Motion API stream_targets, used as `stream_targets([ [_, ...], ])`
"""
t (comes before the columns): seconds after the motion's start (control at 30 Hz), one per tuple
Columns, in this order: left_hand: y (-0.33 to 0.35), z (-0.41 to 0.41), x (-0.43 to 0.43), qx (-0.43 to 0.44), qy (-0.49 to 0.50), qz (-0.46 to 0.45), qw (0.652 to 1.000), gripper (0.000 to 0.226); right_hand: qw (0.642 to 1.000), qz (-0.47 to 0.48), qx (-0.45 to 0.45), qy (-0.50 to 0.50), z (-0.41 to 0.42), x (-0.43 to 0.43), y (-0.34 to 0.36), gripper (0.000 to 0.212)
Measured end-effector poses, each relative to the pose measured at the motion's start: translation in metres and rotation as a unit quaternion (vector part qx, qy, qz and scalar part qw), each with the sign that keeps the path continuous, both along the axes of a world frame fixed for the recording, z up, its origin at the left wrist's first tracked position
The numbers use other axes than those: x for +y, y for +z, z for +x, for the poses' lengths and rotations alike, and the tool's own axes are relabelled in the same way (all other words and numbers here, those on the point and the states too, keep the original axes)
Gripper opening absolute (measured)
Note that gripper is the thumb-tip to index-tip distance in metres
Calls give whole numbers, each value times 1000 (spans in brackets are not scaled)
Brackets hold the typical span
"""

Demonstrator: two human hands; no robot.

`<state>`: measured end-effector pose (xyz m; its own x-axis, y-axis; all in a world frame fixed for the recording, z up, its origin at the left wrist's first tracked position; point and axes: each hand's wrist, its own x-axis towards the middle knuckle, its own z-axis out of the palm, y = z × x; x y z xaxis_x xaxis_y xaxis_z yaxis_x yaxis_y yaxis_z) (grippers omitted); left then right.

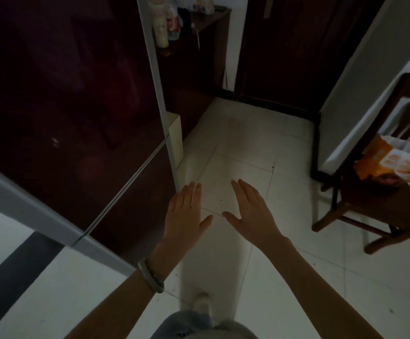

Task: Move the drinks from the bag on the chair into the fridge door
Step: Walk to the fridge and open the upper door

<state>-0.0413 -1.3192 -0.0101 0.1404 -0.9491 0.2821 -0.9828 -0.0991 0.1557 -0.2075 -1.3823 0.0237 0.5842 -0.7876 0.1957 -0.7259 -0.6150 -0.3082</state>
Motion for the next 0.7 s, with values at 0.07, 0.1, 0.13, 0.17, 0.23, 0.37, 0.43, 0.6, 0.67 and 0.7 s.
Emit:
stream_targets([
  [0.07,0,12,-10,5,26,-9,1000,93,1000,0,1,22,13,-17,0,76],
  [0.1,-1,18,-14,8,43,-12,999,94,999,2,1,36,20,-24,0,76],
  [0.13,-1,24,-17,11,60,-12,998,94,999,6,1,50,28,-30,-1,76],
  [0.17,-2,29,-20,13,76,-10,997,94,998,11,4,64,36,-35,-2,76],
  [0.23,-3,39,-23,7,106,-5,994,91,995,22,7,93,51,-45,-2,76],
  [0.37,-3,61,-22,-12,173,-4,985,78,986,38,6,163,84,-63,3,75],
  [0.43,0,70,-17,-28,215,-7,976,72,978,45,-2,204,102,-69,8,75],
  [0.6,11,83,-3,-38,333,-7,942,72,951,43,1,305,148,-79,16,77],
  [0.67,12,87,6,-38,360,-2,932,72,940,37,8,338,165,-76,22,76],
  [0.7,14,89,12,-36,376,0,926,73,934,32,8,354,173,-73,25,76],
])
